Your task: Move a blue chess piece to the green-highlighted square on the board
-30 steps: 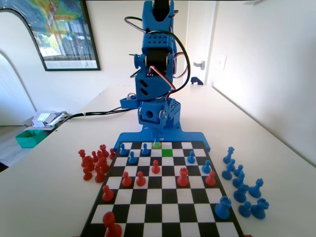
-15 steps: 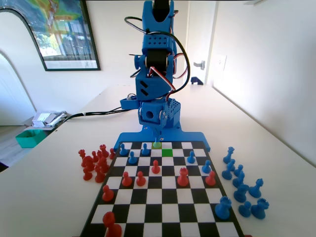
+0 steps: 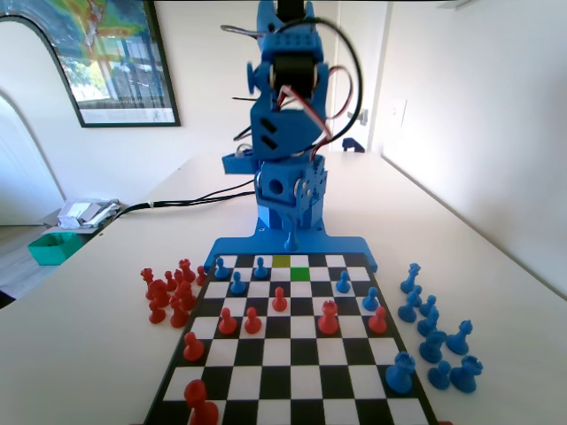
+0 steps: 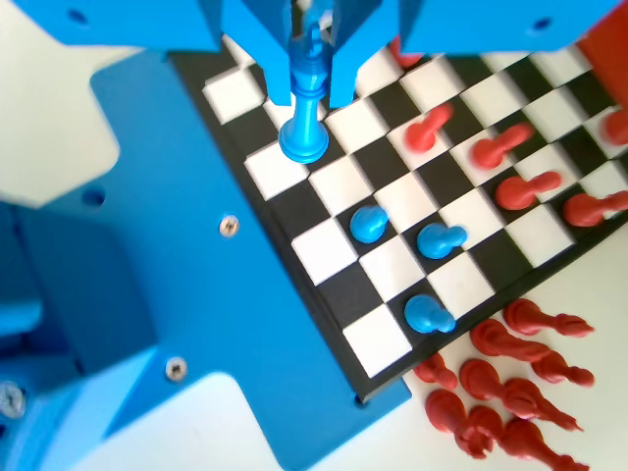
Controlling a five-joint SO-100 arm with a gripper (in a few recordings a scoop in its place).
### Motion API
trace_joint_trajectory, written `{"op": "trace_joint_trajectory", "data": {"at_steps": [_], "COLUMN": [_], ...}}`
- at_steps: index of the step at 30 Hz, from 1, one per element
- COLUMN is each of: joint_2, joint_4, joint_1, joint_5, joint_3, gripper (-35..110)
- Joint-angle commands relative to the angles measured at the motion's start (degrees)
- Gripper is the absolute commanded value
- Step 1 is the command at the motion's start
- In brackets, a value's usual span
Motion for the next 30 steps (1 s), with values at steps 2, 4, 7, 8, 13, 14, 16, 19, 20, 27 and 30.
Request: {"op": "trace_joint_trajectory", "data": {"at_steps": [2,4,7,8,13,14,16,19,20,27,30], "joint_2": [-0.62,-1.49,-2.20,-2.37,-2.46,-2.72,-3.08,-3.34,-3.43,-5.62,-7.21], "joint_4": [-0.26,-2.37,-7.65,-9.93,-18.81,-19.42,-19.86,-20.57,-20.65,-21.27,-21.27], "joint_1": [-3.60,-3.87,-3.78,-3.78,-3.16,-3.16,-2.99,-2.90,-2.90,-3.69,-3.87], "joint_5": [6.86,8.09,9.76,10.28,10.37,10.28,10.11,10.02,9.93,10.90,11.25], "joint_3": [-4.48,-3.60,-0.97,0.26,6.33,6.86,7.65,8.26,8.44,8.09,7.38], "gripper": [1,1,1,1,1,1,1,1,1,1,1]}}
